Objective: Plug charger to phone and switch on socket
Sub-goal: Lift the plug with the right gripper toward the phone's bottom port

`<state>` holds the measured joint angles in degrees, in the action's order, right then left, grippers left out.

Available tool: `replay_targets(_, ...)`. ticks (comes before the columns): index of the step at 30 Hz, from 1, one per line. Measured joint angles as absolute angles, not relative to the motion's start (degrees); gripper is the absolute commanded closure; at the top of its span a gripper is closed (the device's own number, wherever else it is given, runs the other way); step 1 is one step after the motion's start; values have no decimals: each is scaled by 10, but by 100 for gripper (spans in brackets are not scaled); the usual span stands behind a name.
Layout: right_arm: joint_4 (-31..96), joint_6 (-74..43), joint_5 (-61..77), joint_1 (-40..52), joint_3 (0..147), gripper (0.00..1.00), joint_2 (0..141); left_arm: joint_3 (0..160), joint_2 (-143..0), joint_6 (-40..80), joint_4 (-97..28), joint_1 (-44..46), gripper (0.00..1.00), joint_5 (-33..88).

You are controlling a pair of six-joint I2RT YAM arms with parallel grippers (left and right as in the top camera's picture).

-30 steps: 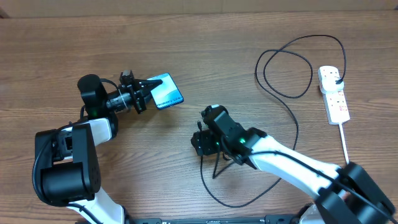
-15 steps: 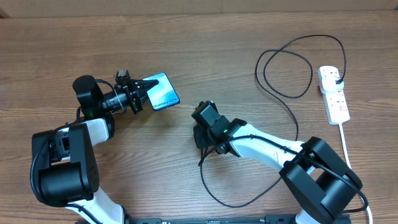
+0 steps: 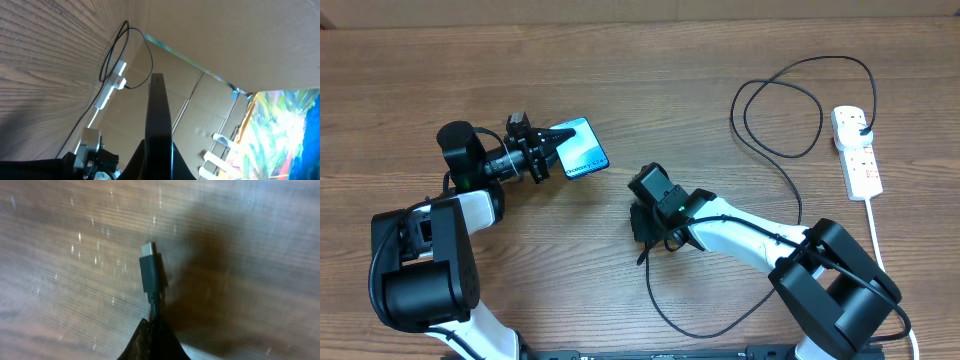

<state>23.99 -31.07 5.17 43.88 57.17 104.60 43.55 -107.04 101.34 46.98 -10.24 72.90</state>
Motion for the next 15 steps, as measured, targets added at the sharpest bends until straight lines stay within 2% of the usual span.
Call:
replay_targets(7, 296, -357, 149, 369, 572, 96, 964, 435, -1070, 996, 470, -102, 96, 729)
replay_targets(15, 341, -359, 180, 360, 572, 96, 827, 435, -1071, 960, 470, -100, 96, 728)
